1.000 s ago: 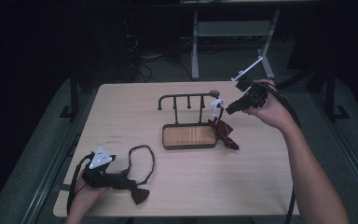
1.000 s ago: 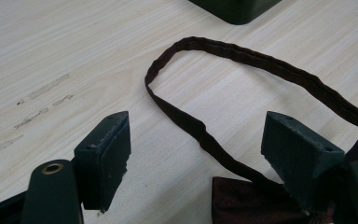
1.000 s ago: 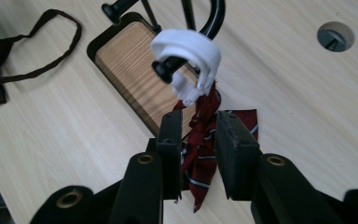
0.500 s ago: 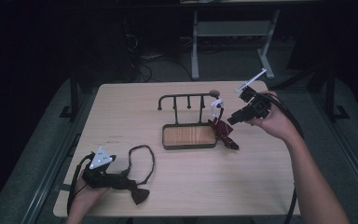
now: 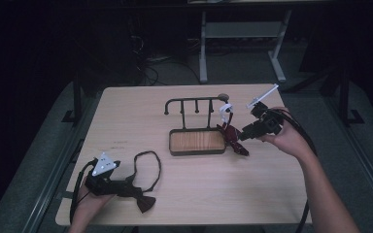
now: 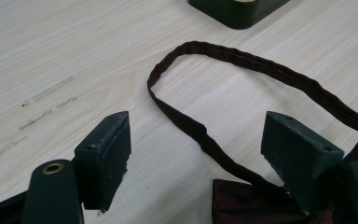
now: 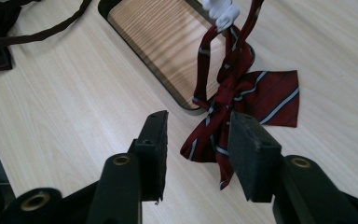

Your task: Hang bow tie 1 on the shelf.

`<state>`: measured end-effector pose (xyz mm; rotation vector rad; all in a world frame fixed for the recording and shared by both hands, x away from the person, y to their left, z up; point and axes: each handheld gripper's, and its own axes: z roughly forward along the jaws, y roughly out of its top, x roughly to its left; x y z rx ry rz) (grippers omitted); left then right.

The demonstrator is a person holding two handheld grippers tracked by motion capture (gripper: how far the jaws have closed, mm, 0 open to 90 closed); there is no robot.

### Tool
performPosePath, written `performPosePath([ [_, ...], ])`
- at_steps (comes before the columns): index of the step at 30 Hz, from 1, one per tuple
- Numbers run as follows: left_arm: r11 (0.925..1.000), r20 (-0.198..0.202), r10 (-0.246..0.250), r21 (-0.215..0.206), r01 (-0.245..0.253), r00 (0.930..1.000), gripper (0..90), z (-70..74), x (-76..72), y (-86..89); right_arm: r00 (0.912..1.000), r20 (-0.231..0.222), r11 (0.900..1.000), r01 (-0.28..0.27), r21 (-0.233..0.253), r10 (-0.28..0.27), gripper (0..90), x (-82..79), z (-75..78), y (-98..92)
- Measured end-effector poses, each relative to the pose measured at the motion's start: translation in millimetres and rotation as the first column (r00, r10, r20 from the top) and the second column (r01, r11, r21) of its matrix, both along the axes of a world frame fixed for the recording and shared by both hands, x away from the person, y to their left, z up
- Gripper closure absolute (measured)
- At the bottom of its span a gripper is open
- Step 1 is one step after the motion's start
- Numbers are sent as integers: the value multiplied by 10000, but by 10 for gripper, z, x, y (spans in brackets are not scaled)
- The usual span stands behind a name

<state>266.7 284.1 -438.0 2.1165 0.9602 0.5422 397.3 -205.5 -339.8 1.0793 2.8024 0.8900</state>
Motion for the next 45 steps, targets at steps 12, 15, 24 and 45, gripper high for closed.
performPosePath([
  [12, 10000, 25, 63, 17, -63, 10000, 246, 2, -5, -4, 9999, -73, 9996, 103, 270, -101, 510, -150, -204, -79],
  [15, 10000, 6, 75, 26, -75, 10000, 246, 2, -8, -9, 9999, -76, 9994, 125, 338, -122, 503, -179, -252, -104],
  [24, 10000, 99, -22, -13, 23, 9999, 246, 27, -19, -43, 9996, -61, 9988, 266, 407, -263, 475, -296, -389, -170],
  [45, 9999, -35, -102, -126, 102, 9999, 252, 107, 65, -84, 9993, -161, 9982, 350, 491, -343, 450, -591, -631, -189],
])
